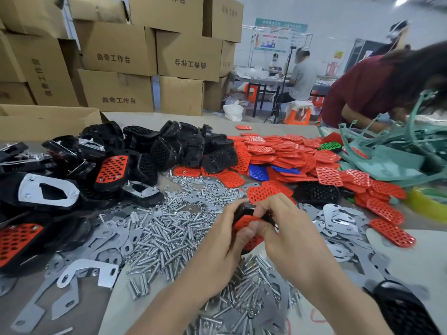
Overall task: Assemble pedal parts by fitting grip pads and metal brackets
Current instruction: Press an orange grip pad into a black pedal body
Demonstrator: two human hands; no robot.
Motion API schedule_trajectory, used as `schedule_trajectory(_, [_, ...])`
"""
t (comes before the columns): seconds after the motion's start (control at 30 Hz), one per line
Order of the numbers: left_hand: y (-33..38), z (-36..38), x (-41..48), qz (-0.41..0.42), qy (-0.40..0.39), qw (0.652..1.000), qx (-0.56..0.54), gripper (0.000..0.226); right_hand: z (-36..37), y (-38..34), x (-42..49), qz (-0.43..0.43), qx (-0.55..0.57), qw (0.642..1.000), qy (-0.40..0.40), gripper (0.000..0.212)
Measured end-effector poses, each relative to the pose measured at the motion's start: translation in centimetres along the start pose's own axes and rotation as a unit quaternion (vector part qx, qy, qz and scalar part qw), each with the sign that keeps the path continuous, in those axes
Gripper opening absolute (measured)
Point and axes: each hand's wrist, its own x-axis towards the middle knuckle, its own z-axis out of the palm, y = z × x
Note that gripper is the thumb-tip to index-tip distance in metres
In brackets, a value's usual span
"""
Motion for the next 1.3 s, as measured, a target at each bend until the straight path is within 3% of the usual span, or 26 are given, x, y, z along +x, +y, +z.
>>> schedule_trajectory(0.2, [-0.1, 0.0, -0.3, 0.012, 0.008, 1.0, -0.003, 0.055, -0.2, -0.1, -1.0, 0.005, 0.026, 1.0, 0.015, 0.036])
schedule_trajectory(0.4, [0.4, 0.0, -0.4, 0.01, 0.043, 0.999, -0.029, 0.029, 0.1, -0.1, -1.2, 0.026, 0.067, 0.997, 0.028, 0.032])
schedule_trajectory(0.6, [1.0, -0.1, -0.3, -0.015, 0.048, 0.997, -0.064, 0.01, 0.2, 0.1, -1.0, 0.04, 0.104, 0.994, 0.018, 0.044])
schedule_trajectory(0.9, [1.7, 0.1, 0.6, -0.067, 0.06, 0.995, -0.046, 0.014, 0.6, 1.4, 0.2, 0.058, 0.151, 0.987, -0.019, 0.042])
schedule_trajectory(1.03, [1.8, -0.3, 1.0, -0.098, 0.087, 0.984, -0.124, 0.017, 1.0, 3.0, 1.0, 0.109, 0.326, 0.938, -0.053, 0.018])
schedule_trajectory(1.1, [1.5, -0.7, 1.2, -0.119, 0.12, 0.974, -0.152, 0.024, 2.5, 3.5, 0.7, 0.131, 0.38, 0.914, -0.05, 0.034])
schedule_trajectory(1.2, [0.9, -1.1, 1.3, -0.15, 0.149, 0.961, -0.176, 0.021, 4.7, 3.8, 0.4, 0.119, 0.375, 0.919, -0.021, 0.04])
schedule_trajectory(1.3, [0.7, -1.4, 1.3, -0.164, 0.148, 0.953, -0.208, 0.024, 5.4, 3.8, 1.2, 0.11, 0.347, 0.931, -0.014, 0.023])
